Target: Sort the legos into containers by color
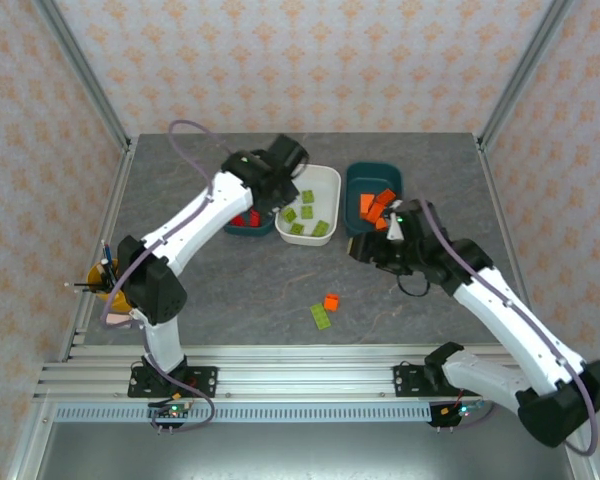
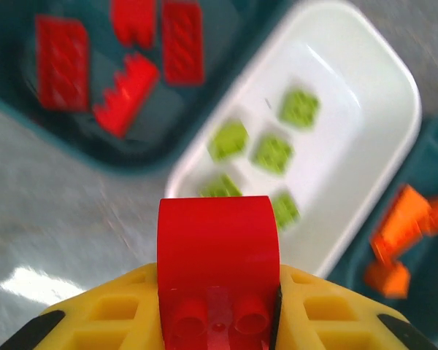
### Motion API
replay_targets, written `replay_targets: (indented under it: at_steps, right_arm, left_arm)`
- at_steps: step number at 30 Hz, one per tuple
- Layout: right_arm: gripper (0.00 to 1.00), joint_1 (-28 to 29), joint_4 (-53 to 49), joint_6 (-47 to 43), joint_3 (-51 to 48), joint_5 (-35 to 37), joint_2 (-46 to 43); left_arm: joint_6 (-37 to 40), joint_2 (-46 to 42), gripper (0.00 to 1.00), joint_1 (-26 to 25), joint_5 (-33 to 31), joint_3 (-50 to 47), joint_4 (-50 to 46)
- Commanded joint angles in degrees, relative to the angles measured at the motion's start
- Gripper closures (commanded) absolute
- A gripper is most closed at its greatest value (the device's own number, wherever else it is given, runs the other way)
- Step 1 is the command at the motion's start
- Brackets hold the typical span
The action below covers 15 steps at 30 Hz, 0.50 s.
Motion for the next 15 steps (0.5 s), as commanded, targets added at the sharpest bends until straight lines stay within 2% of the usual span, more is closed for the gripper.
replay_targets:
  at_steps: [1,7,15]
  right_arm:
    - [0.38,4.0,8.1,3.5,3.0,1.4,4.3]
    - [0.38,5.1,12.2,6.2,4.5,1.5,10.4]
    - [0.38,5.1,10.3,4.2,6.9,1.3,14.8]
  left_arm:
    - [10.6,2.4,0.75,4.6,-2.4,1.6,2.6]
    - [14.1,13.4,0.75,12.1,-0.1,9.2,9.0]
    - [15.0,30.5,0.74,15.6,1.1,27.0,4.4]
